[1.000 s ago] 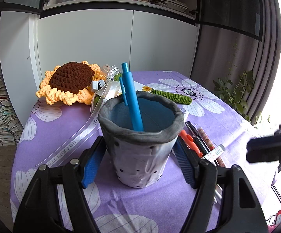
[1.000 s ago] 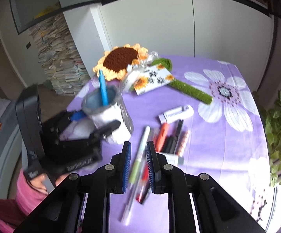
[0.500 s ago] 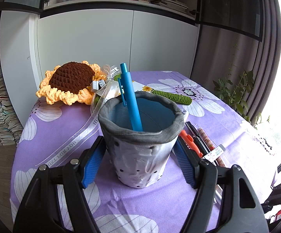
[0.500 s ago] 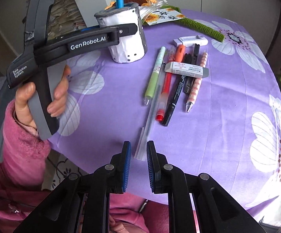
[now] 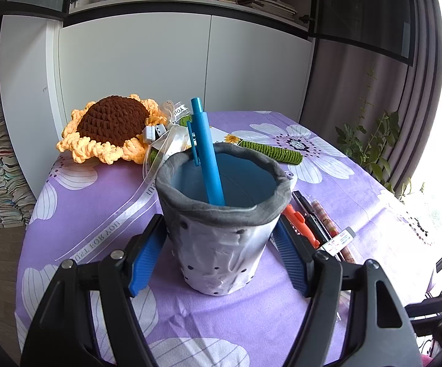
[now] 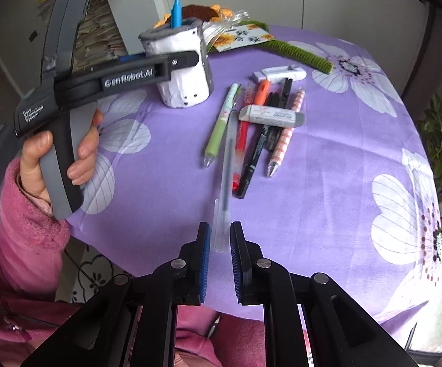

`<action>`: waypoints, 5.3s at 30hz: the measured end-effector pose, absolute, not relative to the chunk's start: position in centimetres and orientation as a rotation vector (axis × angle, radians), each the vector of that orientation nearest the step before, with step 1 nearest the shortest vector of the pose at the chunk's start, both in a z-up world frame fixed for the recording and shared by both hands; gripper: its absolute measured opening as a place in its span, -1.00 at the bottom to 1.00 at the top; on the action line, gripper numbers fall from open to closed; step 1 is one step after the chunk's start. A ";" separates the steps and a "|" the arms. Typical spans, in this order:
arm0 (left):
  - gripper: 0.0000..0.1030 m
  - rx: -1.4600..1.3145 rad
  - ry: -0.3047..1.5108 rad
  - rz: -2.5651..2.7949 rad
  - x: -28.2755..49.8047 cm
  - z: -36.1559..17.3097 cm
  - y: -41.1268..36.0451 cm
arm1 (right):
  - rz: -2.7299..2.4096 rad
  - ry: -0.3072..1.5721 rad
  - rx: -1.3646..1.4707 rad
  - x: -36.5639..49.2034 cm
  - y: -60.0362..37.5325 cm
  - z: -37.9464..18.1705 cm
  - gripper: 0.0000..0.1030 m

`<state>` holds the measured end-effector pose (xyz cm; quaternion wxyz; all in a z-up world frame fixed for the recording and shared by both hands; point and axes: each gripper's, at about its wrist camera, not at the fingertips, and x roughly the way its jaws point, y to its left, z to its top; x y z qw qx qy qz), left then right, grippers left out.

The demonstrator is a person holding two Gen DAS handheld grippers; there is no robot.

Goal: Organize stationery
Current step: 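Move the open right tool back over the pen pile to the clear pen, then grasp the clear pen with the right tool and insert it into the holder, then grasp the pink patterned pen with the right tool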

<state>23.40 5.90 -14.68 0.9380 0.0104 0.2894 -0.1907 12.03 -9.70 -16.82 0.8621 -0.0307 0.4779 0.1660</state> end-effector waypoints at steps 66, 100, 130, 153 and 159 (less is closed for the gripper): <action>0.37 0.022 0.592 -0.390 23.4 -14.7 5.9 | 0.485 0.442 0.026 17.7 -7.9 0.7 -0.75; 0.38 0.022 0.593 -0.391 23.4 -14.8 5.8 | 0.511 0.705 0.117 26.2 -7.2 -6.4 -0.18; 0.38 0.024 0.592 -0.389 23.4 -14.7 5.8 | 0.179 1.091 0.211 30.1 -14.7 -16.7 -0.36; 0.38 0.025 0.592 -0.389 23.4 -14.8 5.7 | 0.198 0.911 0.162 27.7 -14.5 -11.0 -0.71; 0.38 0.024 0.592 -0.389 23.3 -14.8 5.7 | 0.242 0.753 0.170 24.6 -14.0 -6.2 -0.71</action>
